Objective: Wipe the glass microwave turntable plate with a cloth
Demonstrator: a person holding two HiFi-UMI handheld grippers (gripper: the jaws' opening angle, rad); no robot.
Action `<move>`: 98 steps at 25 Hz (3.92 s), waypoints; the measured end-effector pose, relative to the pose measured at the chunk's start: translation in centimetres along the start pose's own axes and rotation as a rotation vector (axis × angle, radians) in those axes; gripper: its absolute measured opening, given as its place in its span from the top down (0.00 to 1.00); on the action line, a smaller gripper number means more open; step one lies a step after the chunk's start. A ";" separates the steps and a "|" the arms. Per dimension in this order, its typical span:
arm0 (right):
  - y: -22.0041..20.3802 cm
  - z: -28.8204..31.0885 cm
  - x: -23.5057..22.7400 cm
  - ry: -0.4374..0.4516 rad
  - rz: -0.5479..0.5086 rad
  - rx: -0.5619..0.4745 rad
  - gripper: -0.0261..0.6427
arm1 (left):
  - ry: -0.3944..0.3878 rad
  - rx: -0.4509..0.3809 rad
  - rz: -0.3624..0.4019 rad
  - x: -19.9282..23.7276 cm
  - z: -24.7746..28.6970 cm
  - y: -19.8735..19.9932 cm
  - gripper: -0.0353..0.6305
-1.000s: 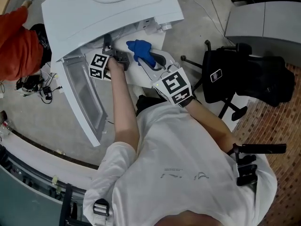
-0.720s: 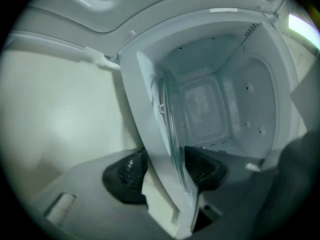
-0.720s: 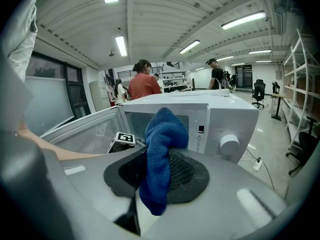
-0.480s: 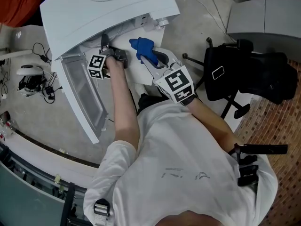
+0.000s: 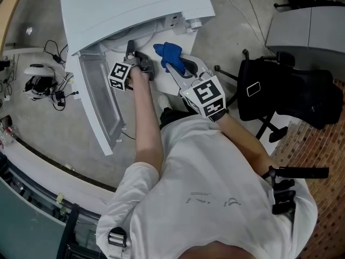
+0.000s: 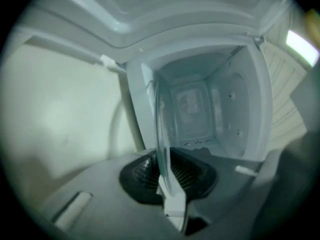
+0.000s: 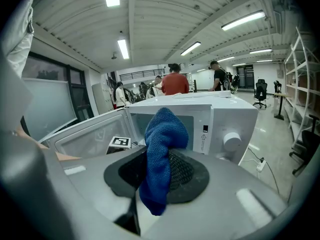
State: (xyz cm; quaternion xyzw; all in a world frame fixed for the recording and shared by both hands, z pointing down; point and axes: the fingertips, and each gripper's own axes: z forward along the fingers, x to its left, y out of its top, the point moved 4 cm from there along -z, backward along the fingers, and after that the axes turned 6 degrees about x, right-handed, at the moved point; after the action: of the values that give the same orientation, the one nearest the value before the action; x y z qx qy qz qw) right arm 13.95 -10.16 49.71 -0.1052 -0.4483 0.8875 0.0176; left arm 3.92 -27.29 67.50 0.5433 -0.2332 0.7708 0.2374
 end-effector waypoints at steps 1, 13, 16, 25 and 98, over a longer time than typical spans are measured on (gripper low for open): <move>0.0 0.0 0.1 0.004 -0.002 -0.001 0.82 | -0.045 0.001 -0.027 0.1 -0.2 -0.3 0.89; 0.1 -1.2 1.1 0.015 -0.015 -0.029 0.82 | -0.248 0.030 -0.037 -1.2 -4.0 -0.9 0.89; 0.3 -1.5 1.0 0.005 -0.013 -0.039 0.82 | -0.288 0.045 -0.023 -2.2 -5.4 -1.2 0.89; 0.2 -2.7 1.7 -0.018 -0.011 -0.065 0.82 | -0.340 0.120 -0.025 -2.7 -11.8 -3.9 0.89; -3.8 2.0 -0.4 0.096 -0.038 0.095 0.82 | 0.339 0.475 0.076 7.6 -17.2 -14.0 0.76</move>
State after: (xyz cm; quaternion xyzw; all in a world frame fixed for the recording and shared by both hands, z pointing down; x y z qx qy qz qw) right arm 13.75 -9.48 53.96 -0.1379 -0.4064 0.9012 0.0610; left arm -2.13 -4.95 70.96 0.4378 -0.0234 0.8920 0.1099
